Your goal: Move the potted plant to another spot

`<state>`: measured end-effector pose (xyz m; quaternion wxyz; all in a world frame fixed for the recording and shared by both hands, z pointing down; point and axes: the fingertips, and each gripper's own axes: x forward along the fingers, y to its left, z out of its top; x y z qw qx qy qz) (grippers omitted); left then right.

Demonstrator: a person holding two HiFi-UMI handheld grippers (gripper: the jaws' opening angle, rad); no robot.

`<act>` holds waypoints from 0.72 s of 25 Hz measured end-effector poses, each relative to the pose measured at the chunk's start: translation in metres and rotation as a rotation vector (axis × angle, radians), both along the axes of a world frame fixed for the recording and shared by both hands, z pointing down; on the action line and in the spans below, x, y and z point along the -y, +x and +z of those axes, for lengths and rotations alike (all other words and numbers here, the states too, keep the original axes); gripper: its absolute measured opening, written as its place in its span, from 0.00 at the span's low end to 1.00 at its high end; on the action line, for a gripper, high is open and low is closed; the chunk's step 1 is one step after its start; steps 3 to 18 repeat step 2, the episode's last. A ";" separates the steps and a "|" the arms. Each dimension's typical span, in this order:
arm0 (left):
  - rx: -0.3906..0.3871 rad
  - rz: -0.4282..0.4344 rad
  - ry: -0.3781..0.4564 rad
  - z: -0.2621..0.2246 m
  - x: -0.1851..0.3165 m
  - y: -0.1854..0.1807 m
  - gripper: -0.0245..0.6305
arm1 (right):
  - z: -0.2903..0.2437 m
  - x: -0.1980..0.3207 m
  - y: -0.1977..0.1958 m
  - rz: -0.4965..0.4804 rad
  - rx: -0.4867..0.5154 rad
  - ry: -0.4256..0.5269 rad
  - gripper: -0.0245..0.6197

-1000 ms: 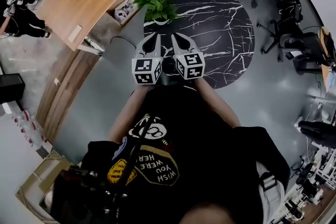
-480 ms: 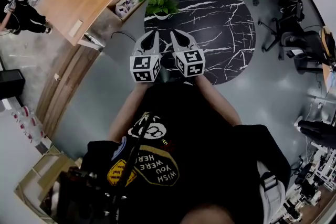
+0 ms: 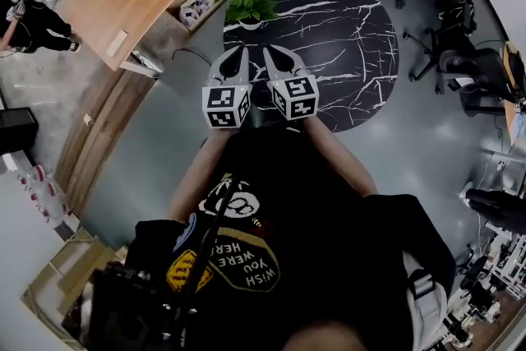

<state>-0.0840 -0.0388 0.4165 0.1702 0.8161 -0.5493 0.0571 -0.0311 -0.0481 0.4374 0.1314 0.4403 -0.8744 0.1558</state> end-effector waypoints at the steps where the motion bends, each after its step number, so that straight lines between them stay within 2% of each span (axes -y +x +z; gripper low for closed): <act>1: 0.000 0.001 0.001 0.000 0.001 0.001 0.04 | 0.000 0.001 0.001 0.001 0.000 0.000 0.04; 18: 0.000 0.003 0.002 0.000 0.001 0.003 0.04 | 0.000 0.002 0.002 0.002 0.000 0.000 0.04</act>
